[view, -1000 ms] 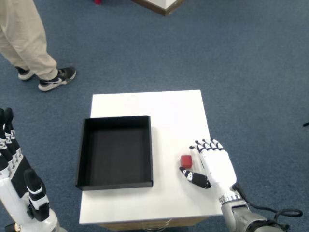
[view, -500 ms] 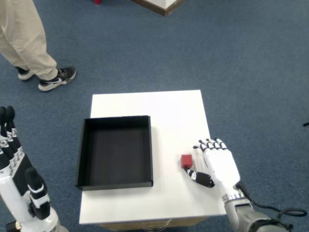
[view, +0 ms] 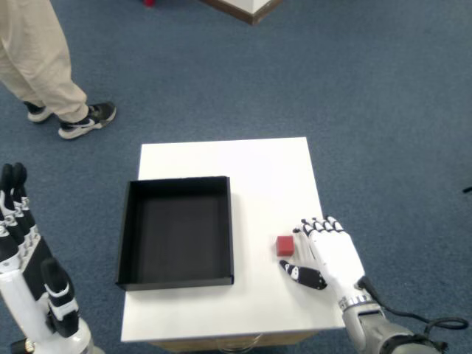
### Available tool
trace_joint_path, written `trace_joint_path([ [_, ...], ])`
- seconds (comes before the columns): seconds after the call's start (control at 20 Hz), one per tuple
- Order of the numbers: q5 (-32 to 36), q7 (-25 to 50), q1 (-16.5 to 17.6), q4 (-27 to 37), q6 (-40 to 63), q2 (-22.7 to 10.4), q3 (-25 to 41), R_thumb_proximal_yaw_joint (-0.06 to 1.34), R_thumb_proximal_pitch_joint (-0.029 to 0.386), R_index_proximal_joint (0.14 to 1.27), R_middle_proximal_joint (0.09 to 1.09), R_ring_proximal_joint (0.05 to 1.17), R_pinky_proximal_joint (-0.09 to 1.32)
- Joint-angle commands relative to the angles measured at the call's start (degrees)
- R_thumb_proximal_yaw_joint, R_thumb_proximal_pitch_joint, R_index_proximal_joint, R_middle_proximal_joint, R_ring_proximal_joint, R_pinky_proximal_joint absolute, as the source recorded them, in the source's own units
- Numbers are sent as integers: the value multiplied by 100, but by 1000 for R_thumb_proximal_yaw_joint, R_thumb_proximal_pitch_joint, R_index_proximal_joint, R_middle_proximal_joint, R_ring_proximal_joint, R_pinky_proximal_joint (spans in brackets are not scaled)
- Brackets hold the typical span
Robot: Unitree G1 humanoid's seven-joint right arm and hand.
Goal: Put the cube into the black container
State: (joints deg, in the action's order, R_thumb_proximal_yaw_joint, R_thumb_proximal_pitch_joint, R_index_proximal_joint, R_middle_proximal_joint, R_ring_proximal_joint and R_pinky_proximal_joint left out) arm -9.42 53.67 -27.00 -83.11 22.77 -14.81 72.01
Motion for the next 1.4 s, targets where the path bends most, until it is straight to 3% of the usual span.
trace_joint_path([
  [0.05, 18, 118, -207, 12, -83, -47, 12, 705, -16, 526, 291, 259, 161],
  [1.4, -224, 642, -211, 66, 95, 13, 136, 707, 8, 598, 318, 275, 212],
])
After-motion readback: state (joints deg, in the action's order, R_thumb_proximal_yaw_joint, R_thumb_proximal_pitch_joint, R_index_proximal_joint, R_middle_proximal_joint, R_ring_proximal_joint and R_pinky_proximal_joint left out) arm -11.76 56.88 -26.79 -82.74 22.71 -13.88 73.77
